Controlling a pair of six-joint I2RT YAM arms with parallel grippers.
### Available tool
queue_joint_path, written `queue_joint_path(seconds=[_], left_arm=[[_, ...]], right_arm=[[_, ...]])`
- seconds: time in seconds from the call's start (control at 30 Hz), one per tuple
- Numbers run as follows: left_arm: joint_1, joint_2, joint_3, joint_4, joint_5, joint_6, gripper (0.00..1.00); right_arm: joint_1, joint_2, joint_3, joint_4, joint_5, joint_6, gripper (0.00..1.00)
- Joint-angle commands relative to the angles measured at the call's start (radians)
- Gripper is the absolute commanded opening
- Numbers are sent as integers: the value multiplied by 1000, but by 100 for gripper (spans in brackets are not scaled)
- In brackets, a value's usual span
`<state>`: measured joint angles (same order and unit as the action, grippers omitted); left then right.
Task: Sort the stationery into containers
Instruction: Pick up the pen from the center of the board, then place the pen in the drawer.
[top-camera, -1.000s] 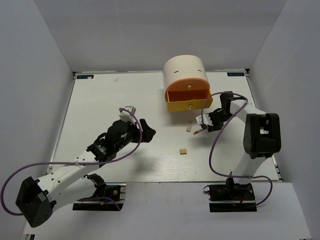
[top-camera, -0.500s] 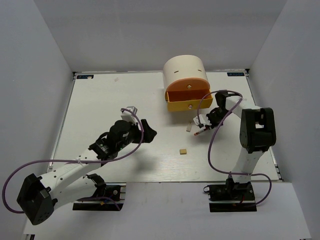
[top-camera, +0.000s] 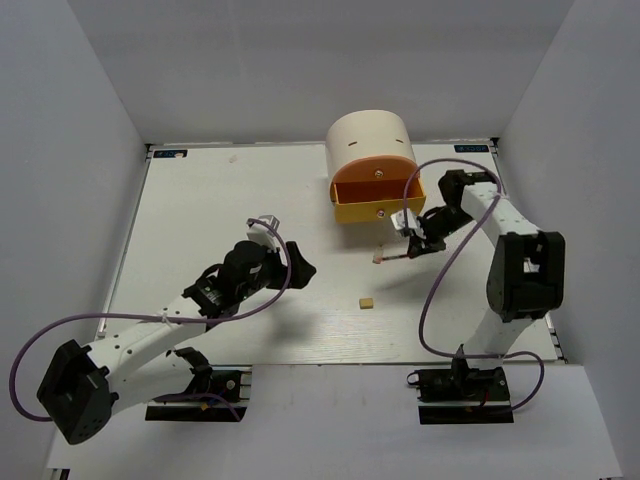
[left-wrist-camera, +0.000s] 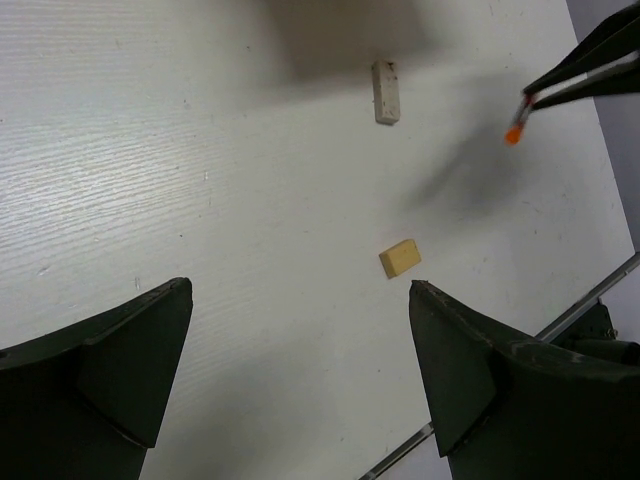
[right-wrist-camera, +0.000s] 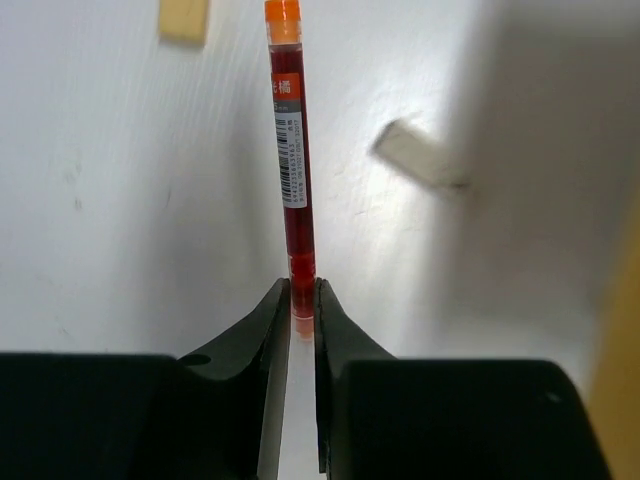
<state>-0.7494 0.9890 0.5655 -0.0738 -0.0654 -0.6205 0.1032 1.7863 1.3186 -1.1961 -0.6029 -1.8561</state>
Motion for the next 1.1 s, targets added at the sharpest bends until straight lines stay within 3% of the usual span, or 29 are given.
queue_joint_path(seconds=[0.0,0.13,0.33,0.53,0.73,0.87,0.97,1.07], left_arm=[[-4,17,-7,28,30,4,99],[-4,36,-7,49,50,4,99],[-4,79,13,60,70,4,99],[-4,118,22,78,90,-5,99],[-4,163,77,78,131,-15,99],[-13,227,140,54,156,-15,99],[-22,272,163,54,156,-15,99],[-47,306,188,54,156,-5,99]], right_arm=[[4,-125,112,15,-231,177,0],[-2,-237,156,232,-297,479,0],[9,-321,106,641,-256,737,0],[23,-226,192,707,-161,733,2],[35,-165,211,699,-153,664,11],[44,-148,196,690,-158,650,27],[46,-156,183,676,-167,646,53],[44,-183,159,676,-173,646,56]])
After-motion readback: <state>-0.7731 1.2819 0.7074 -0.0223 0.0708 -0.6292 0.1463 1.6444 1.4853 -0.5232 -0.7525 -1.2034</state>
